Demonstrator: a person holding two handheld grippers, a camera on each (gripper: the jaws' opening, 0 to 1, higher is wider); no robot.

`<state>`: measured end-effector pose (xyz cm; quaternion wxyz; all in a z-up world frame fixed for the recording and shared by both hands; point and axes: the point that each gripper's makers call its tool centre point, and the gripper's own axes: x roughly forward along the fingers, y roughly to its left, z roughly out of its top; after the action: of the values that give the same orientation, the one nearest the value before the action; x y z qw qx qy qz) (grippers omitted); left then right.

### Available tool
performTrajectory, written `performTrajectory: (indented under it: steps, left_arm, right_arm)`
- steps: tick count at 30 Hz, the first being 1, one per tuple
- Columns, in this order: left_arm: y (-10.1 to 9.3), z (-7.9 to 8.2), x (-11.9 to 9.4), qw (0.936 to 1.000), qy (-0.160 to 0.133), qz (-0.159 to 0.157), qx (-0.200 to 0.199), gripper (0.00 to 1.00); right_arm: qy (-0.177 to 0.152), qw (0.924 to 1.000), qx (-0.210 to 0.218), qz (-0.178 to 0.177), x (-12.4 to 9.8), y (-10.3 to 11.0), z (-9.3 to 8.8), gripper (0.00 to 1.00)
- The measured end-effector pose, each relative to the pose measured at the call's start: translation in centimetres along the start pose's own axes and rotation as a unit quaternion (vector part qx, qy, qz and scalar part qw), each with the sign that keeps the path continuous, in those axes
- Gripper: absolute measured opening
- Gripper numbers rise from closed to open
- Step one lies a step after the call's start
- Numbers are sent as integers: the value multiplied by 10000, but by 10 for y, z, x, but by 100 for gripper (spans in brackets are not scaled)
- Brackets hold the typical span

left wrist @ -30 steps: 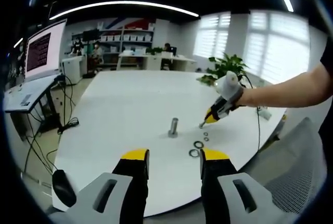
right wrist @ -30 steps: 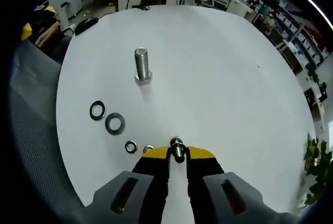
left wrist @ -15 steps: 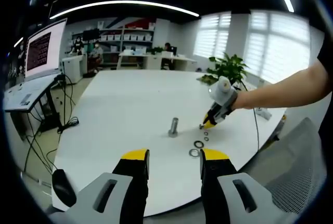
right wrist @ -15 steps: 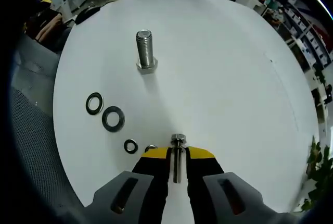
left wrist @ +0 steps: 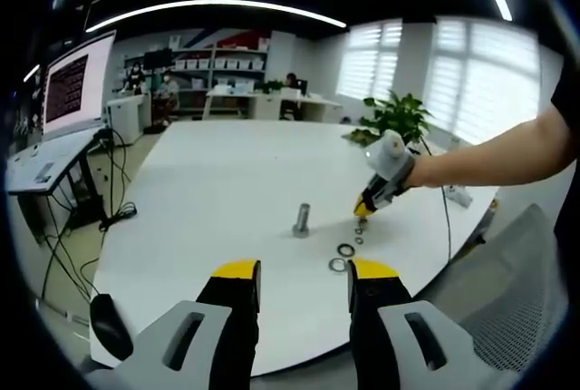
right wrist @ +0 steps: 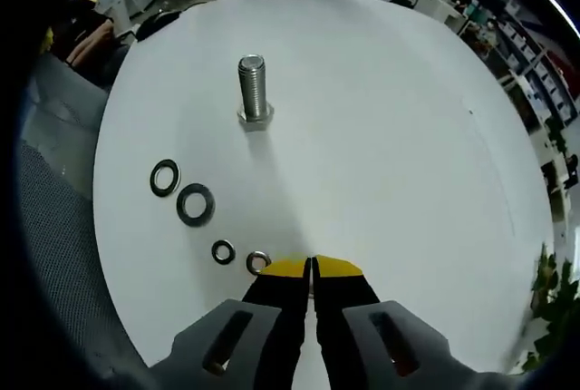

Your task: Place the washer onto the threaded stud by aligning its center hole with the stud, sliding it down to the base, and recovering from edge contact or off-axis alignment until the washer reaches the visible bottom stop.

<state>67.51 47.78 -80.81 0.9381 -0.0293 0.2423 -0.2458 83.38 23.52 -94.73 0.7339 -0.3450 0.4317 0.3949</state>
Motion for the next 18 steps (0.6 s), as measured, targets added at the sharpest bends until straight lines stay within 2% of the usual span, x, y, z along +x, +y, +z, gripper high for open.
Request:
performTrajectory:
  steps: [4,7,11,14,17,18]
  left_arm:
    - [-1,0,0,10000,0,-6,7,36]
    - [-1,0,0,10000,0,-11,9,36]
    - [-1,0,0,10000,-5,-18,13,36]
    - [0,0,0,10000,-17,-13,16,36]
    - [0,1,0,10000,-23,-17,18,36]
    - [0,1,0,10000,-20,-19,21,36]
  right_arm:
    - [-138,9994,293,-156,-10,-10,-4,5]
    - [-160,9963,838,-97,-14,-11,-12,5]
    - [-115,9908,1339,-165,-18,-19,-29,5]
    - [34,9803,1969,-111,-19,-18,-49,4]
    - [70,9702,2421,52,-15,-13,-60,4]
    - [70,9644,2641,94,-15,-11,-63,5]
